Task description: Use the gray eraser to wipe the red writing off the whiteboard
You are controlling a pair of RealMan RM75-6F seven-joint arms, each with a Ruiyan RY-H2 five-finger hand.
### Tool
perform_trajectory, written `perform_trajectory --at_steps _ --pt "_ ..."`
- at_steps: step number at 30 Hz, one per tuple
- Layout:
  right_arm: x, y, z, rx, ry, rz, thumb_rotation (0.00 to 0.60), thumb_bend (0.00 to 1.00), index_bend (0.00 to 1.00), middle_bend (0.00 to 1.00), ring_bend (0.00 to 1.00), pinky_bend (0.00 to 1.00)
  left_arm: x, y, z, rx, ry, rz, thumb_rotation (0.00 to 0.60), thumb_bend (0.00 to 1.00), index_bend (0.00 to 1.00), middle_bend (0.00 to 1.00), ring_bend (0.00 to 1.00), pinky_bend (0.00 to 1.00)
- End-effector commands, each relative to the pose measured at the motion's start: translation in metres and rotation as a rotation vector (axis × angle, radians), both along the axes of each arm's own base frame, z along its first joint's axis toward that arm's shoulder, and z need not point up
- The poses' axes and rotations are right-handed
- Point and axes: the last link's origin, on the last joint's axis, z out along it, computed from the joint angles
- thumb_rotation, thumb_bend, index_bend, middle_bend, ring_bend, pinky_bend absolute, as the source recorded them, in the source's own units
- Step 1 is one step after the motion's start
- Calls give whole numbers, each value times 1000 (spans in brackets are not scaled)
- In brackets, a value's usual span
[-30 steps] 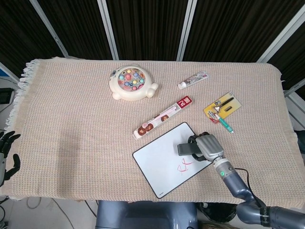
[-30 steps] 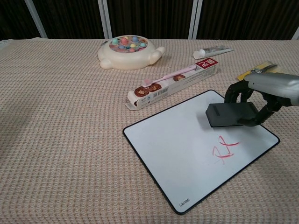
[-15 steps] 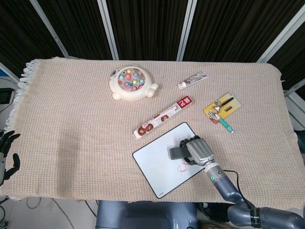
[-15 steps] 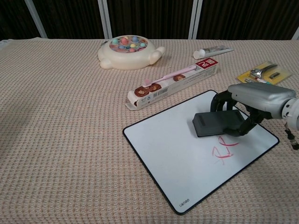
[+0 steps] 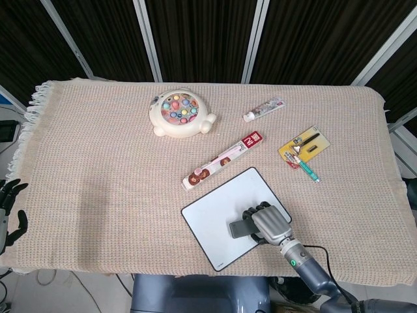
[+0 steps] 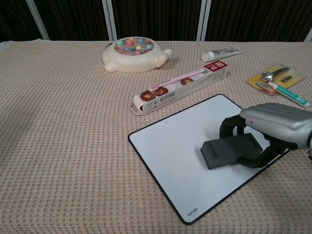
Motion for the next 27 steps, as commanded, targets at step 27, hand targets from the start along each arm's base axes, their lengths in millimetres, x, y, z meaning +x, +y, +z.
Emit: perform_trajectory --at_steps 27 --pt "-22 -35 15 -85 -9 -77 600 407 413 440 418 277 -1 0 0 -1 1 5 600 638 160 88 23 0"
